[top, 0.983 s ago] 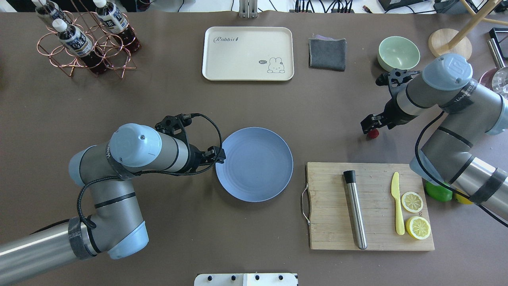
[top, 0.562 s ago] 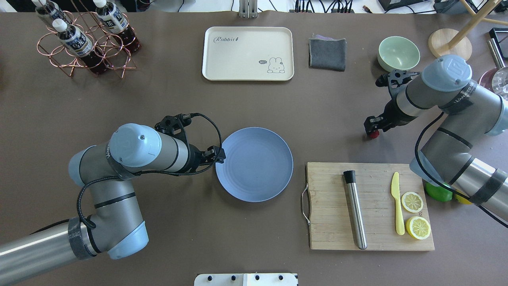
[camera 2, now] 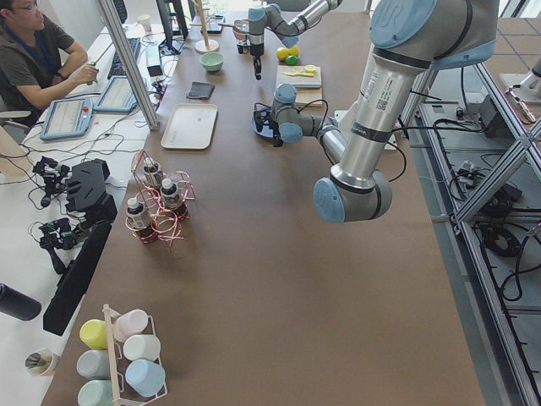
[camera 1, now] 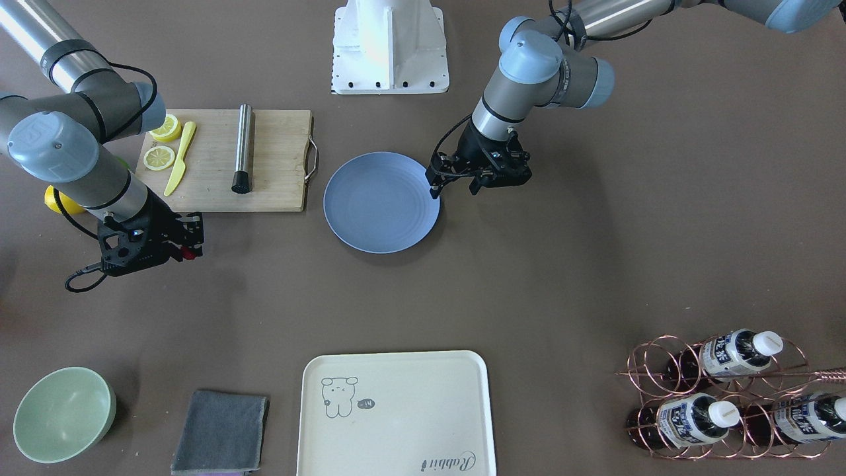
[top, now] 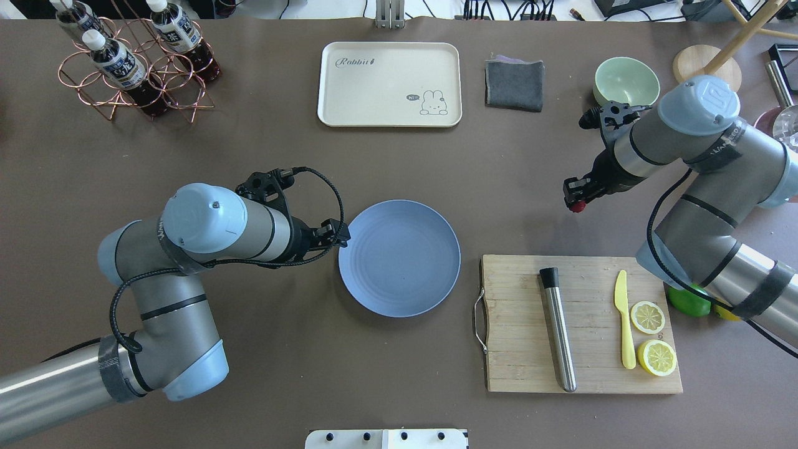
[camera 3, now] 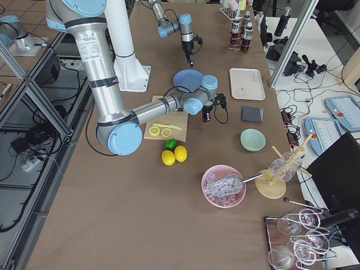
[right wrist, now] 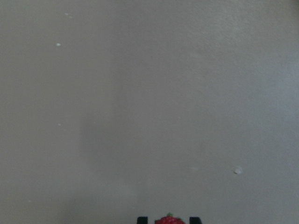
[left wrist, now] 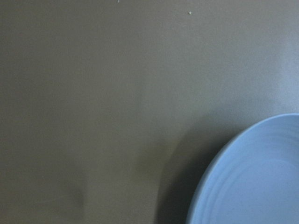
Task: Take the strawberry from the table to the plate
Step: 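Carry the strawberry over the plate with the right gripper while the left draws back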
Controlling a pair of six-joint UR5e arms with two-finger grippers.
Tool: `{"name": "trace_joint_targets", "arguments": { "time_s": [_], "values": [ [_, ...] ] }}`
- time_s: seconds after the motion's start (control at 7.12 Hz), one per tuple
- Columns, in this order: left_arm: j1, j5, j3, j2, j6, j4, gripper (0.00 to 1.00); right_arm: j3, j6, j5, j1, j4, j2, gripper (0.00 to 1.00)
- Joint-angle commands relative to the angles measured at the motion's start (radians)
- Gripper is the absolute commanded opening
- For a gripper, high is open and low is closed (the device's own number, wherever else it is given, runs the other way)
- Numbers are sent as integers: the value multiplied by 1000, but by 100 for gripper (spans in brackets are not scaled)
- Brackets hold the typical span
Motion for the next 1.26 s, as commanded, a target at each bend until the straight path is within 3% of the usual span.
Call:
{"name": "trace_joint_targets", "arguments": {
  "time_s": [0.0, 0.56, 0.98, 1.12],
  "values": [
    [-97, -89, -139, 18, 116, 239, 92, 29, 241, 9, -54, -11, 115, 0],
    [-306, -224, -130, 153, 439, 243, 92, 36, 575, -231, -309, -69, 294, 0],
    [-314, -228, -133, 165, 441, 242, 92, 10, 603, -345, -412, -70, 311, 0],
    [-314, -229, -133, 167, 441, 242, 92, -4, 602, -347, -417, -70, 310, 0]
  ]
}}
